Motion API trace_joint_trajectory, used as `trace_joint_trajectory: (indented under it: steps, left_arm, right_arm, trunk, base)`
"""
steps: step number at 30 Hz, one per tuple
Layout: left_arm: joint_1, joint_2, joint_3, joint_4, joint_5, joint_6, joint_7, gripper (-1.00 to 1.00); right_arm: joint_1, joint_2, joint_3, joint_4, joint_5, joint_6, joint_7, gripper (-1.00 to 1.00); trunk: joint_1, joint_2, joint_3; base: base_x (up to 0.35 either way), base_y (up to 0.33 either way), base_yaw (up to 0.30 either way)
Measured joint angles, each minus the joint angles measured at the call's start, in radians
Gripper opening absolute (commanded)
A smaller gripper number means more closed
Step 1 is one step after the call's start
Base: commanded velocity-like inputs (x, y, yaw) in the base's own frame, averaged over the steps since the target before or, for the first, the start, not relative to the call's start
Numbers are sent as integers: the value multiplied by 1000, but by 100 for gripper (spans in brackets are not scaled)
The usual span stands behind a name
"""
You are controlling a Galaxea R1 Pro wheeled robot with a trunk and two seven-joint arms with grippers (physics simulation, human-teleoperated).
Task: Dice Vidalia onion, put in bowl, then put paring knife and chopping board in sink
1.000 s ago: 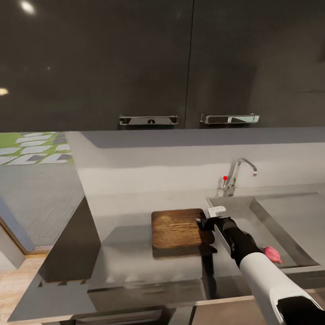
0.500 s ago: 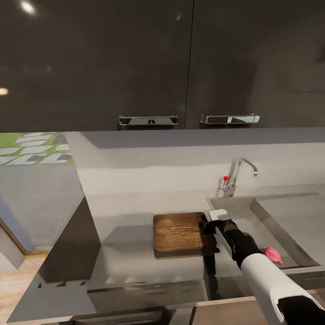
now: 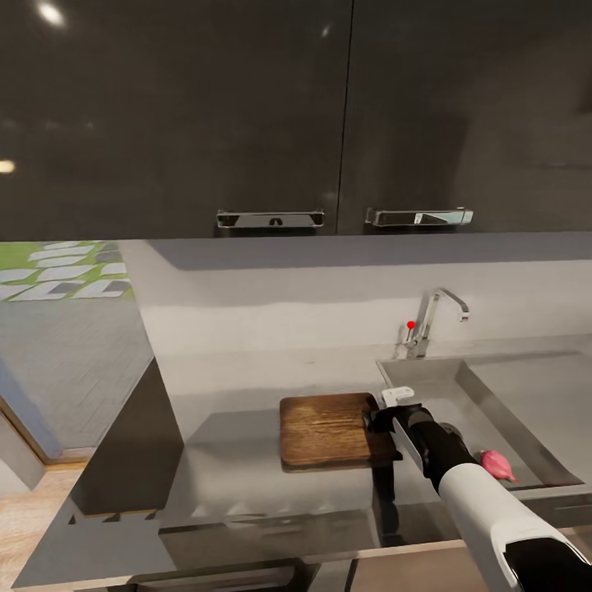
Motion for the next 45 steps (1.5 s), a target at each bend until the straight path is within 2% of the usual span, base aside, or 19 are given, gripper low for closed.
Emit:
trace_joint_trajectory:
  steps: [45]
  left_arm:
    - [0, 0, 0, 0, 0, 2, 0, 100]
  right_arm:
    - [0, -2, 0, 1, -1, 0, 1, -100]
  trunk:
    - [0, 0, 0]
  base:
    - [0, 0, 0]
